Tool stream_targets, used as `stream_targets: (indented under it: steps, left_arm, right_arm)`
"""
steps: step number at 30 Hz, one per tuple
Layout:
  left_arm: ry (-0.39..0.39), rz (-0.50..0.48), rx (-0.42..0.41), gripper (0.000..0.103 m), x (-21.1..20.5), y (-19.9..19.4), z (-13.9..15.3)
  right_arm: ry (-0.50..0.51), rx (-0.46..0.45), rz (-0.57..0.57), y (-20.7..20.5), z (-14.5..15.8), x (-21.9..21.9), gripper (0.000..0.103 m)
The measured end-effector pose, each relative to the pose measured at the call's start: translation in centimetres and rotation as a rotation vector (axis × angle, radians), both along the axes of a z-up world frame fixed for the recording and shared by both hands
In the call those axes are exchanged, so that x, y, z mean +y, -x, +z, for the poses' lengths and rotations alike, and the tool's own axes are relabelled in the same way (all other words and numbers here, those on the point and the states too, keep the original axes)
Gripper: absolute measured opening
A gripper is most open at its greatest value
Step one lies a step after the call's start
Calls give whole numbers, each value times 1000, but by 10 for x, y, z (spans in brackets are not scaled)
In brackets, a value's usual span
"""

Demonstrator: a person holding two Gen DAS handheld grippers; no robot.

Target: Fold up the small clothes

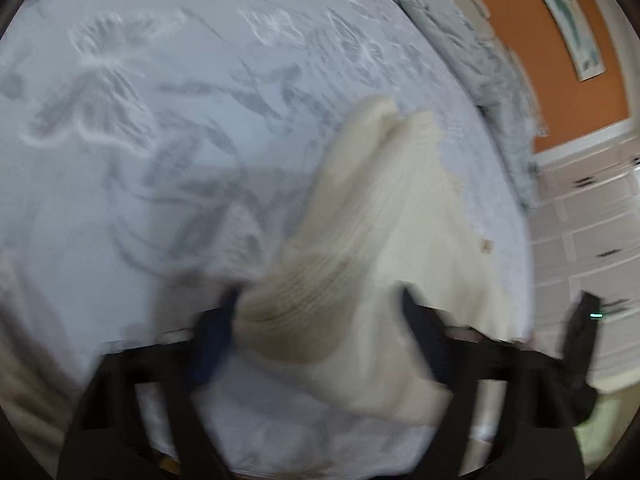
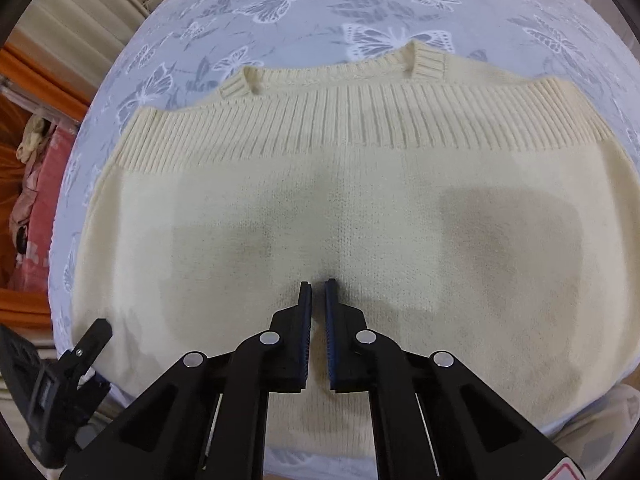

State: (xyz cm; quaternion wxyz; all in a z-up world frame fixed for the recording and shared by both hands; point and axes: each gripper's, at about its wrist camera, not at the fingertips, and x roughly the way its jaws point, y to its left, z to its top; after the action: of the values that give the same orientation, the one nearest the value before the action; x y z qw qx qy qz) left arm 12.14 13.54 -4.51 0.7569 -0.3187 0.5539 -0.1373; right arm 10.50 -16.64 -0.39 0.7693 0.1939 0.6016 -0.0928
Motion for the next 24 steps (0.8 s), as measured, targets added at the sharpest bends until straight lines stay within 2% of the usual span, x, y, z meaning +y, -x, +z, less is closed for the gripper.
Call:
stream_targets:
  steps: [3, 6, 8, 10, 12, 15, 18, 21, 24]
  left_arm:
    - [69, 30, 22, 43, 13, -1, -6]
    - [145, 24, 1, 30, 17, -2, -2]
    - [124, 3, -30, 28, 13, 0, 7]
    - [55, -40, -91, 26, -1, 6, 32]
    - [24, -112, -179, 24, -23, 13, 69]
    - [-2, -234, -289, 23, -71, 21, 119]
    - [-34, -362, -363, 22, -128, 29, 150]
    - [-69, -490, -395, 22, -189, 46, 156]
    - [-143, -619, -370, 24, -245, 67, 133]
  right_arm:
    - [14, -12, 20, -2, -3, 3, 3]
    - [11, -33, 26, 0, -5, 2, 3]
    - [-8, -55, 28, 2, -5, -2, 3]
    - [-57, -99, 2, 11, 2, -8, 4]
    - [-103, -144, -42, 26, 12, -17, 11]
    - [-126, -198, -77, 53, 30, -36, 12]
    - [-118, -241, -115, 89, 47, -67, 13]
    - [-124, -263, -172, 129, 57, -104, 17]
    - [-142, -267, -217, 162, 55, -130, 30]
